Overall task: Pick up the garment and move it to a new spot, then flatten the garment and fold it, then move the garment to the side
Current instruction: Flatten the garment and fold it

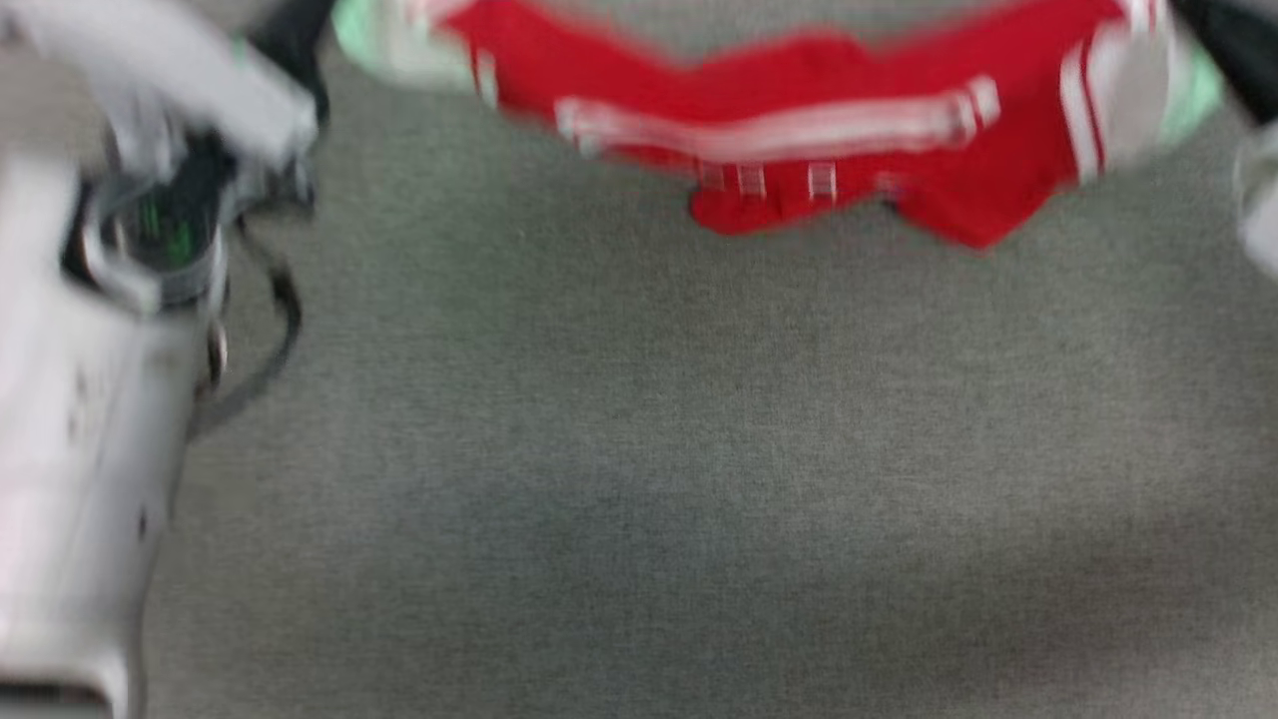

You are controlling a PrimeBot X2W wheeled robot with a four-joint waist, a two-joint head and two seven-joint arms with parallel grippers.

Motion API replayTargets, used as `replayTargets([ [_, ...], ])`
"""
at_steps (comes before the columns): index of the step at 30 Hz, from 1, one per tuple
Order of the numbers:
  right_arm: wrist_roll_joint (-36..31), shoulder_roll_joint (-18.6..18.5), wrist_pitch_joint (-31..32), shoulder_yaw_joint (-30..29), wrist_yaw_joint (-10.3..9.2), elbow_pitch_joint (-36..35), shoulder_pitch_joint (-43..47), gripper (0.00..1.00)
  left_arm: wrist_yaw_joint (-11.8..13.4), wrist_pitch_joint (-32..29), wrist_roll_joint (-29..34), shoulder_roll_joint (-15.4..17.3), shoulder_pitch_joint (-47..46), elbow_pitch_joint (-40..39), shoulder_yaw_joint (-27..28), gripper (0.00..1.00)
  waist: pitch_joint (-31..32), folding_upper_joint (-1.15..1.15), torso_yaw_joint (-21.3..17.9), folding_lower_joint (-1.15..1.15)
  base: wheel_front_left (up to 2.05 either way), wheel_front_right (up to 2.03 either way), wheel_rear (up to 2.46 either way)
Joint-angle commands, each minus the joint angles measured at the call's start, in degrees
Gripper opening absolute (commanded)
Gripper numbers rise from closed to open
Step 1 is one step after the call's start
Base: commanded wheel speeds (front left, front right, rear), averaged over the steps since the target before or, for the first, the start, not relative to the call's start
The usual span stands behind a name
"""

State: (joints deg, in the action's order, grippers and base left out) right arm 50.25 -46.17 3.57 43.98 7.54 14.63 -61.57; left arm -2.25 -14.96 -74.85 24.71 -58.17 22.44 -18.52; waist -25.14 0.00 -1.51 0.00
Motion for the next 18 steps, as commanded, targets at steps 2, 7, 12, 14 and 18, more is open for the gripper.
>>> replayTargets([
  [2, 0.0, 3.0, 0.5, -1.1, -0.10, 3.6, -6.1, 0.00, 0.3, 1.3, 2.5, -1.1, -7.0, 4.3, -0.6, 0.00, -5.1, 0.00, -1.3, 0.00, 0.00, 0.00, 0.00],
  [7, -1.3, 9.8, -1.5, -4.1, -0.11, 15.1, -19.7, 0.00, 0.5, 8.9, 8.4, -3.5, -24.0, 15.9, -0.4, 0.00, -8.2, 0.00, -2.2, 0.00, 0.00, 0.00, 0.00],
  [12, -5.3, 14.2, -7.8, -6.4, -0.11, 24.4, -31.4, 0.00, -1.7, 16.7, 13.0, -4.8, -38.2, 23.9, -0.7, 0.00, -8.6, 0.00, -2.5, 0.00, 0.00, 0.00, 0.00],
  [14, -6.6, 15.4, -10.4, -7.3, -0.11, 27.6, -34.9, 0.00, -2.8, 19.2, 12.9, -5.4, -42.6, 26.3, 0.0, 0.00, -8.3, 0.00, -2.5, 0.00, 0.00, 0.00, 0.00],
  [18, -7.8, 17.2, -14.8, -7.4, -0.11, 32.1, -39.1, 0.00, -4.5, 22.5, 11.2, -6.7, -47.3, 29.5, 1.4, 0.00, -7.1, 0.00, -2.4, 0.00, 0.00, 0.00, 0.00],
])
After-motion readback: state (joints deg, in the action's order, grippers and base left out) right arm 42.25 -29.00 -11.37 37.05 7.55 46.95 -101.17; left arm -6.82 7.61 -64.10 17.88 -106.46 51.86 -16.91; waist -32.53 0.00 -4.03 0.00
